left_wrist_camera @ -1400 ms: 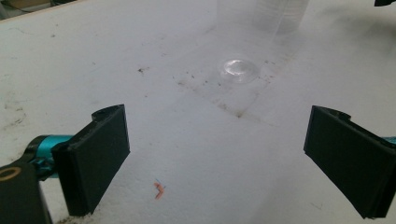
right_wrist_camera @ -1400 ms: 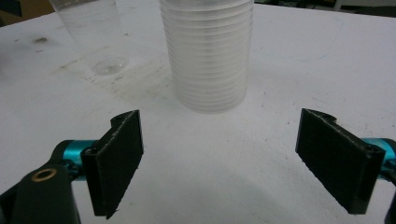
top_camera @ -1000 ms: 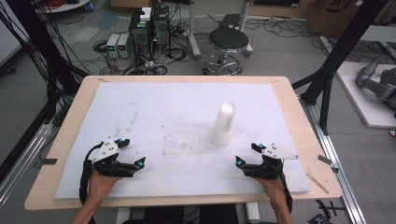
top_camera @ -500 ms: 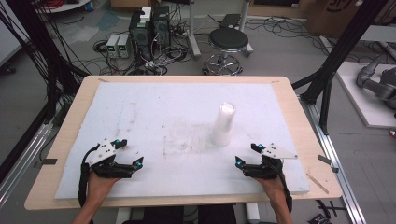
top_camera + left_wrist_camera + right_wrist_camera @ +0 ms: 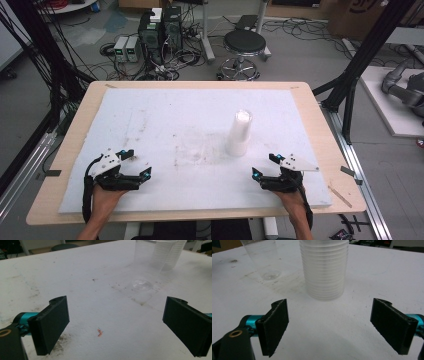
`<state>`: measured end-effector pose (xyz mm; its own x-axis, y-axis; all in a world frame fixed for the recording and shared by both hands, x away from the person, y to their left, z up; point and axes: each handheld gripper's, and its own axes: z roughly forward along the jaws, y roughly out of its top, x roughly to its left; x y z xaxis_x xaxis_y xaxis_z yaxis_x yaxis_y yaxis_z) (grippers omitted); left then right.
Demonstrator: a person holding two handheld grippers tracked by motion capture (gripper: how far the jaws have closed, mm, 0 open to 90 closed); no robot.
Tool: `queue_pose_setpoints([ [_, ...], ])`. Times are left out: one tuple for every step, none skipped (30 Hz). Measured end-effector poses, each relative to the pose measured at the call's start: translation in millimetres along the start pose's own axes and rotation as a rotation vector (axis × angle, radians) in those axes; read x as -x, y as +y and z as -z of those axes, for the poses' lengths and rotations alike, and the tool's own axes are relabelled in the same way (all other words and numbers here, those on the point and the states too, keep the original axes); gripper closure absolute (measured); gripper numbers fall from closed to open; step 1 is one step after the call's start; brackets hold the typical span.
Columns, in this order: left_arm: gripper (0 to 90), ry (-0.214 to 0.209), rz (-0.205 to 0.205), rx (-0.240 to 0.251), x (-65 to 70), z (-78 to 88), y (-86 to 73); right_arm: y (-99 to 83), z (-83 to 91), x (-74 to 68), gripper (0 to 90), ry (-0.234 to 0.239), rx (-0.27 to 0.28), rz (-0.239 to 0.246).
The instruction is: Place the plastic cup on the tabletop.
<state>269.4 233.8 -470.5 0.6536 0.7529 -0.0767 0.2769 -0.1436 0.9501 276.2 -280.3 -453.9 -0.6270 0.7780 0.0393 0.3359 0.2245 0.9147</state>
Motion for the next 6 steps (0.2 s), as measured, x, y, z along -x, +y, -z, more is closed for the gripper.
queue_pose_setpoints([
  [6.8, 0.003, 0.0, 0.001, 0.1, 0.4, -0.1, -0.1, 0.4, -0.8, 15.1, -0.006, 0.002, 0.003],
  [6.8, 0.005, 0.008, 0.006, 0.2, 0.7, -0.3, -0.4, 0.9, -2.5, 15.2, -0.015, 0.008, 0.017],
  [6.8, 0.005, 0.008, 0.006, 0.2, 0.7, -0.3, -0.4, 0.9, -2.5, 15.2, -0.015, 0.008, 0.017],
  [6.8, 0.005, 0.01, 0.006, -0.2, 0.9, -0.4, -0.5, 0.7, -3.0, 15.2, -0.02, 0.009, 0.026],
  [6.8, 0.005, 0.009, 0.007, -0.6, 1.0, -0.5, -0.2, -0.1, -4.0, 15.1, -0.017, -0.002, 0.028],
  [6.8, 0.005, 0.009, 0.007, -0.6, 1.0, -0.5, -0.2, -0.1, -4.0, 15.1, -0.017, -0.002, 0.028],
])
